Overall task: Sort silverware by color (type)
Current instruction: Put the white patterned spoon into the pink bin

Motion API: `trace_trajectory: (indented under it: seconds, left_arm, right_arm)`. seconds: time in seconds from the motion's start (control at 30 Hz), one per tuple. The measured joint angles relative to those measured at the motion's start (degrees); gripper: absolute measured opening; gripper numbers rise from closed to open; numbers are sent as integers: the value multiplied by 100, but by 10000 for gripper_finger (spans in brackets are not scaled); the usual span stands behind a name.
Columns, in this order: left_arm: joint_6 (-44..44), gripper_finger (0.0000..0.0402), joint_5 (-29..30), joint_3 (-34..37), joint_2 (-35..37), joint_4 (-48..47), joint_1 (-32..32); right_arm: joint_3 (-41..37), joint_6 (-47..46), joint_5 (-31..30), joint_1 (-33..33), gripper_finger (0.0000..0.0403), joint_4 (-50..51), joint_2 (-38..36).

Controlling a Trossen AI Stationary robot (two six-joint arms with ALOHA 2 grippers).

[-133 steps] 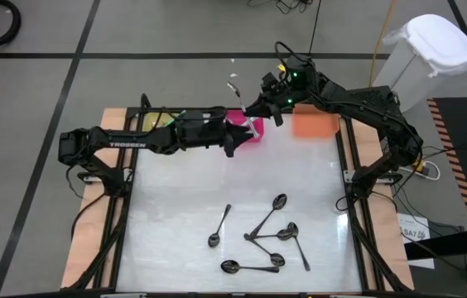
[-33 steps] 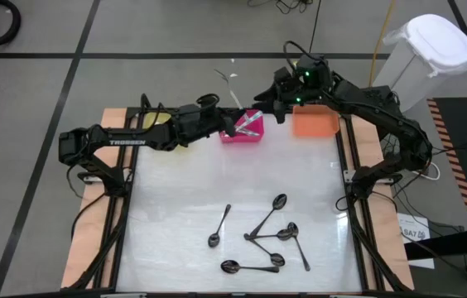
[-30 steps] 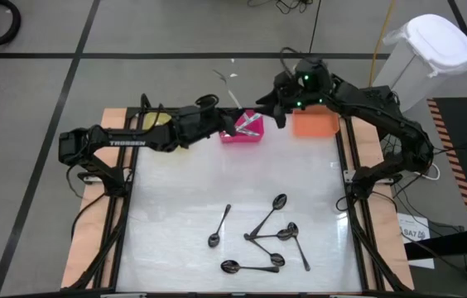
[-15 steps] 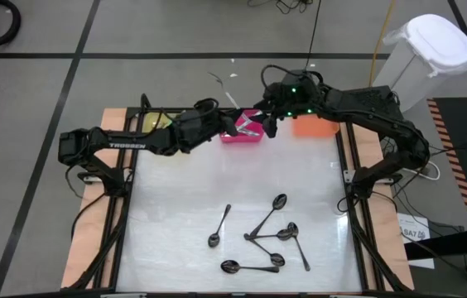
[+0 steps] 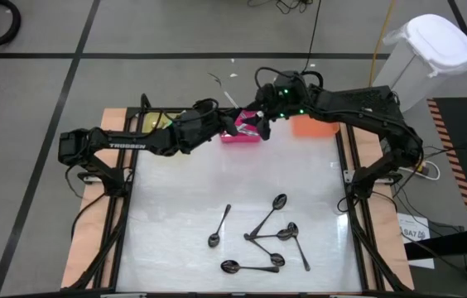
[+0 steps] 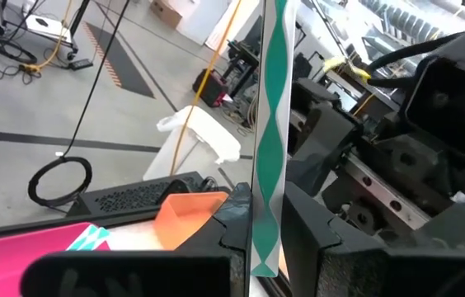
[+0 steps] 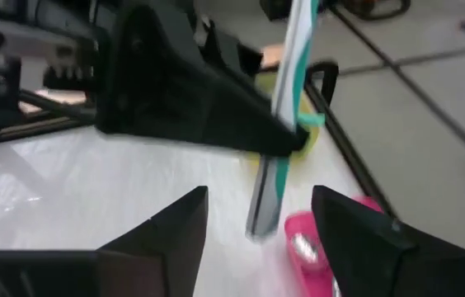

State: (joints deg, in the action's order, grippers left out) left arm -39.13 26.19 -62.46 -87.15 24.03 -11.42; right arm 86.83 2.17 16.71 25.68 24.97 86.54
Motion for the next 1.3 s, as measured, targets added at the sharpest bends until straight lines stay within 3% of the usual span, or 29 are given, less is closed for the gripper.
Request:
trace_trajectory:
  seconds: [0.3,0.57,0.67,0.97,1.17,1.3]
  left_arm:
    - [39,39,-1,0,0,-2,-13]
    - [21,39,47,0,0,-128,-20]
    - [-29,46,42,0,-2,-169,-22]
    - [-93,151,-71,0,36,-481,-4]
    - [-345,168,-130,1,243,-1441,39]
    - [-372,169,-499,-2,364,-2012,70]
  right_arm:
    - [1,259,-197,-20,163,-258,258]
    - [2,227,-341,-21,45,-393,309]
    - [2,245,-356,-20,41,-400,317]
    - [2,-64,-276,309,41,115,284]
    - [2,-305,551,877,41,625,179]
    - [0,-434,1228,1222,41,1184,192]
